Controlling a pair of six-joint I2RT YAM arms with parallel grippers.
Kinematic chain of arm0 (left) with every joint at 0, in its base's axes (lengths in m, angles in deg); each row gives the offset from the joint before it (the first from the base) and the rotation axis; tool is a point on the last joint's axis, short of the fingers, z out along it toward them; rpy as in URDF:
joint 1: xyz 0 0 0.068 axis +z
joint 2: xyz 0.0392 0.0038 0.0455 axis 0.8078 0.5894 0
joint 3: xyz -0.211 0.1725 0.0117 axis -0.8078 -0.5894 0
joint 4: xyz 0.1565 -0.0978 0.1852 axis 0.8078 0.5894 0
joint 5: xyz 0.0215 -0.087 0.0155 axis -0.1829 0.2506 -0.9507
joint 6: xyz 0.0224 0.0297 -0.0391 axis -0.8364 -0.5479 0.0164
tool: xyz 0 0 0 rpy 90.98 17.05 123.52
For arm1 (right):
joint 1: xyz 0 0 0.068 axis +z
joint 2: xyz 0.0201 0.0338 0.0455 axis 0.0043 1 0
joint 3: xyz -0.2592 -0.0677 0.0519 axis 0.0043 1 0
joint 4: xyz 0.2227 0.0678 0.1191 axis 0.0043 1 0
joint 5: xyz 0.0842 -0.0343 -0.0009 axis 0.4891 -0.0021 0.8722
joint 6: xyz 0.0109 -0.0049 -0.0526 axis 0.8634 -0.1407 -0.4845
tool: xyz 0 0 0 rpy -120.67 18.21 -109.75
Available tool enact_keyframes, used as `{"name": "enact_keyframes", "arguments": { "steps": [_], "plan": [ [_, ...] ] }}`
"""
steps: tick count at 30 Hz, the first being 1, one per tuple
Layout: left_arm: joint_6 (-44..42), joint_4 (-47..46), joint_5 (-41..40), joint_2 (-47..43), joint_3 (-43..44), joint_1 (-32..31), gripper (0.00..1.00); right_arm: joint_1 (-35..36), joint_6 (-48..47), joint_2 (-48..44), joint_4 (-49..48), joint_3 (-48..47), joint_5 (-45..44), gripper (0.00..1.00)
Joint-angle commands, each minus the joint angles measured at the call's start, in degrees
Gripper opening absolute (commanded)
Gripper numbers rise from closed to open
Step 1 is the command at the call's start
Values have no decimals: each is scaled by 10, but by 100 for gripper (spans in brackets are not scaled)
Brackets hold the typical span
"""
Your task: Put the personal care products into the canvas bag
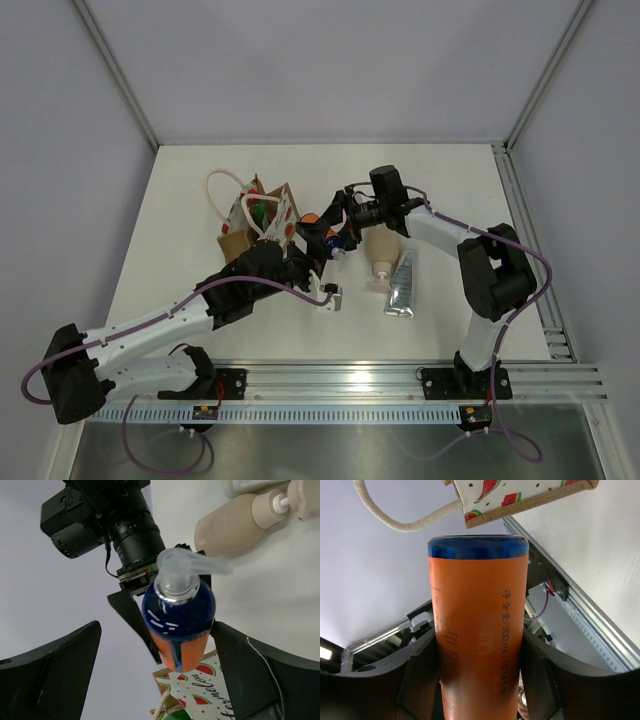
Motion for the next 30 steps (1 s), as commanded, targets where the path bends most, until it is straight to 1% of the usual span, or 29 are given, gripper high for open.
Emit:
{"name": "enact_keyframes", "arguments": {
  "steps": [1, 8, 13, 15, 16, 17, 19, 23, 26, 27, 30],
  "plan": [
    [-15, -40, 38, 13, 36, -3, 96, 6, 81, -42, -66, -14, 42, 0],
    [-1, -42, 57, 26, 46, -3, 94, 20, 125, -49, -94, -25, 58, 0],
    [9, -42, 61, 46, 56, 1, 91, 23, 136, -61, -107, -17, 60, 0],
    [17, -45, 63, 48, 58, 4, 86, 23, 139, -65, -111, -14, 62, 0],
    [20, -45, 63, 49, 58, 4, 83, 23, 142, -69, -116, -13, 64, 0],
    [23, -45, 63, 49, 57, 5, 75, 23, 150, -70, -121, -10, 65, 0],
    [29, -45, 63, 48, 56, 9, 68, 24, 154, -75, -132, -5, 67, 0],
    [35, -45, 61, 46, 53, 18, 62, 24, 169, -79, -152, -3, 72, 0],
    [39, -57, 56, 45, 54, 20, 47, 25, 168, -85, -152, 0, 71, 0],
    [40, -58, 54, 45, 59, 21, 35, 26, 168, -86, -153, 4, 71, 0],
    [43, -50, 53, 44, 68, 23, 16, 27, 168, -89, -158, 8, 68, 0]
  ]
}}
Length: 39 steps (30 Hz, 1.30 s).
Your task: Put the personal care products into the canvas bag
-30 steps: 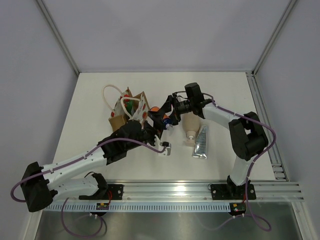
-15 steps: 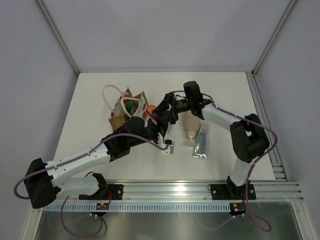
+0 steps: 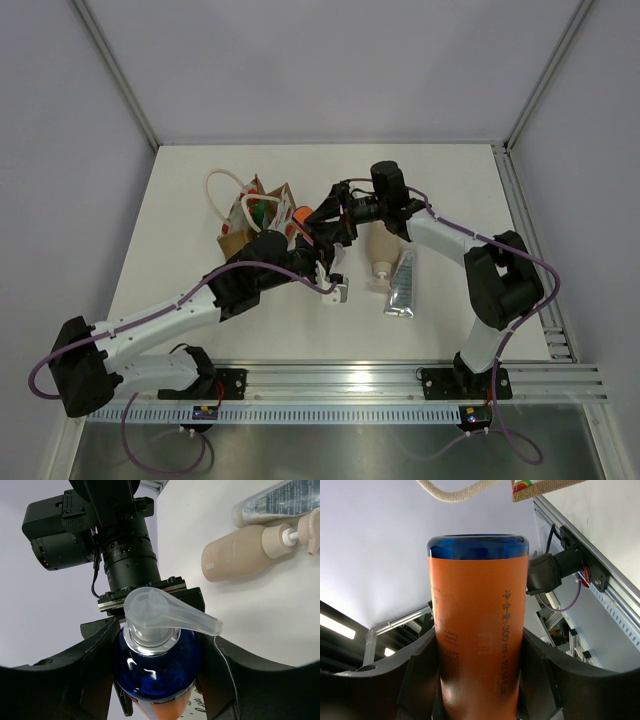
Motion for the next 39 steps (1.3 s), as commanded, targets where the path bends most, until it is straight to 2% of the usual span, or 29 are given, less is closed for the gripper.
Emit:
{"name": "enact_keyframes", "arguments": {
  "steps": [1, 4, 7, 10, 11, 13, 14, 17, 21, 27, 32, 39],
  "plan": [
    [13, -13, 4, -3, 35, 10, 0, 8, 25, -54, -49, -5, 48, 0],
    [23, -12, 12, -10, 40, 10, 0, 7, 11, -50, -46, -9, 47, 2],
    [32, -10, 22, -23, 45, 10, 0, 6, 3, -41, -57, -8, 49, 21],
    [44, -6, 33, -30, 44, 15, 0, 6, 13, -31, -82, -10, 52, 34],
    [53, -9, 38, -35, 43, 17, 0, 6, 15, -29, -82, -11, 51, 44],
    [59, -16, 38, -42, 33, 20, 0, 6, 16, -25, -83, -10, 52, 51],
    [67, -23, 41, -45, 30, 23, 0, 6, 16, -24, -83, -8, 52, 59],
    [70, -33, 43, -46, 21, 31, 0, 6, 16, -24, -83, -1, 50, 72],
    [77, -52, 45, -40, 18, 45, 0, 6, 15, -28, -82, 7, 49, 84],
    [90, -77, 59, -28, 17, 68, 0, 7, 14, -31, -79, 19, 48, 86],
    [116, -99, 59, -25, 23, 86, 0, 7, -35, -29, -21, 16, 44, 95],
    [144, -131, 46, -38, 13, 120, 0, 7, -45, -12, -20, 2, 51, 97]
  ]
}}
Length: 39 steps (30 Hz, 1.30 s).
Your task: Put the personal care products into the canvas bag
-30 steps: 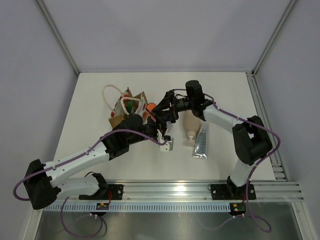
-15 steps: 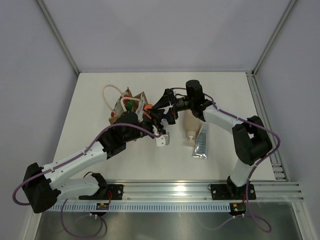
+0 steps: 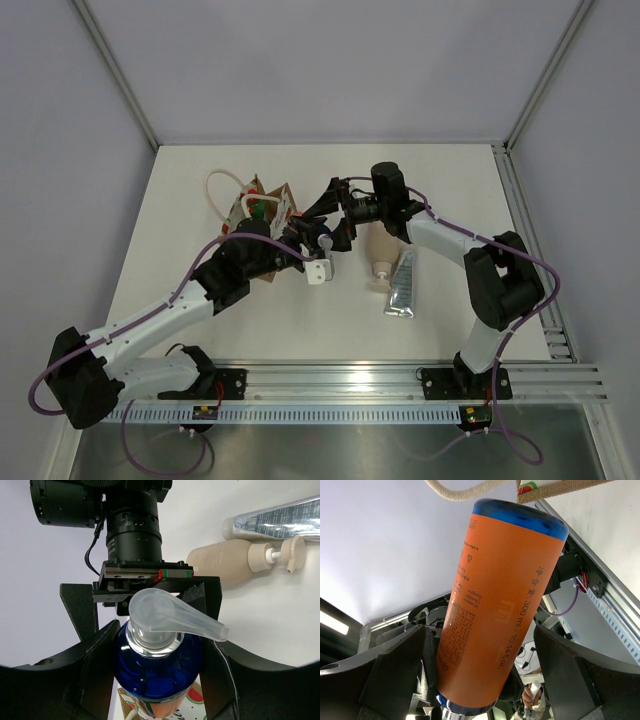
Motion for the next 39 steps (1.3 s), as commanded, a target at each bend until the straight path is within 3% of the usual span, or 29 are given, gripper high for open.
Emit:
{"name": "enact_keyframes", "arguments": {
  "steps": [1, 27, 39],
  "plan": [
    [10, -145, -47, -21, 9, 44, 0, 5, -40, -8, 12, -15, 57, 97],
    [25, -179, -53, -54, 45, 166, 0, 4, 1, -6, -51, -12, 70, 99],
    [67, -179, -51, -72, 74, 189, 0, -17, -12, -7, -46, -7, 69, 99]
  ]
}}
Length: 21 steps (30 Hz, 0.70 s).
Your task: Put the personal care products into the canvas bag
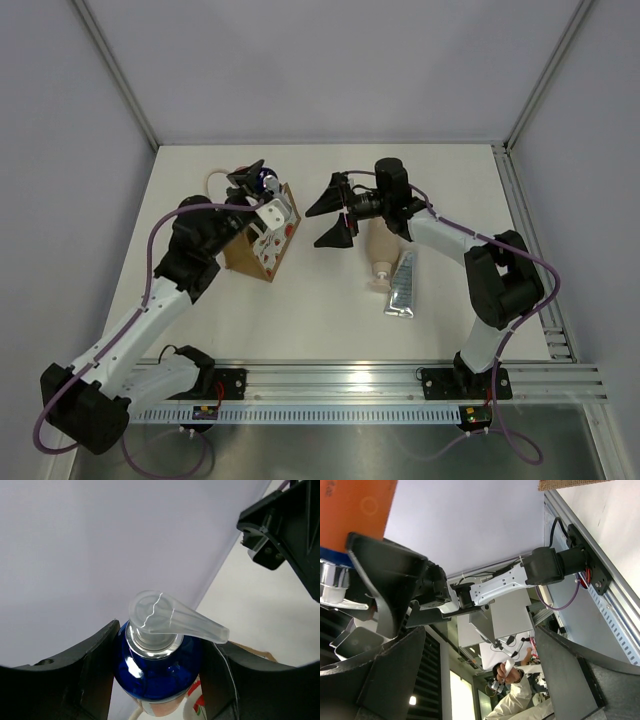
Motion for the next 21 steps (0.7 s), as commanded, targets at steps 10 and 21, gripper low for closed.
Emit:
{"name": "enact_keyframes", "arguments": {
  "steps": [10, 21],
  "plan": [
    [109, -137, -25, -15, 37, 85, 0, -16, -18, -19, 5, 3, 24, 99],
    [217, -92, -9, -34, 16, 137, 0, -37, -20, -22, 6, 5, 23, 99]
  ]
}}
